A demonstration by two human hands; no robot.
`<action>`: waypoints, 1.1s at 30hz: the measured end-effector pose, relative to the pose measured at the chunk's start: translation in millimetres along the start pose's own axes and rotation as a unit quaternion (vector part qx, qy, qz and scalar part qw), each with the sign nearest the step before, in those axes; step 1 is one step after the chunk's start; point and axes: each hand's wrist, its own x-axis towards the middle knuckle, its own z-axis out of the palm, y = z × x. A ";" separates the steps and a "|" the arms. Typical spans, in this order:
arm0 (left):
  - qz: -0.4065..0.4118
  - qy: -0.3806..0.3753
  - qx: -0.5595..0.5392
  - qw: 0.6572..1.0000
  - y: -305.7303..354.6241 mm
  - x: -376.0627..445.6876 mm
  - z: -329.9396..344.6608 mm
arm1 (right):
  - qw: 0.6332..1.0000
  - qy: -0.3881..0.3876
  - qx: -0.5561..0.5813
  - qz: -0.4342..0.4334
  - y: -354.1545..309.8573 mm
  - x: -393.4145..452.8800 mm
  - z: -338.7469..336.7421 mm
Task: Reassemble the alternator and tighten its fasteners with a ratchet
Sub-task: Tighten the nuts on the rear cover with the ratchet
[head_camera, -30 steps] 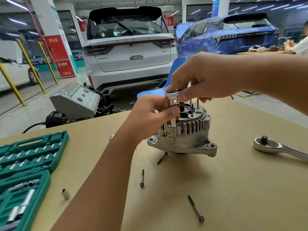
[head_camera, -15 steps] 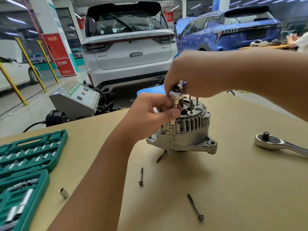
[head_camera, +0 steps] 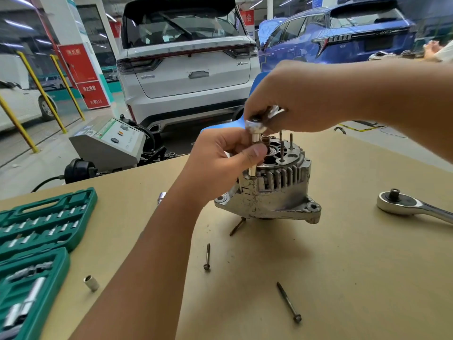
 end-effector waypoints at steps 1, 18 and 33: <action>-0.003 0.006 -0.024 1.000 1.1 0.0 -0.7 | 1.000 0.027 0.000 0.001 -1.3 0.0 -0.6; -0.030 -0.056 0.199 0.978 4.5 -1.2 -20.6 | 0.939 0.127 0.243 0.209 -0.8 -52.4 -25.5; -0.363 -0.148 0.408 0.824 -19.5 -37.5 -45.8 | 0.836 0.213 0.446 0.238 -9.8 -64.1 1.3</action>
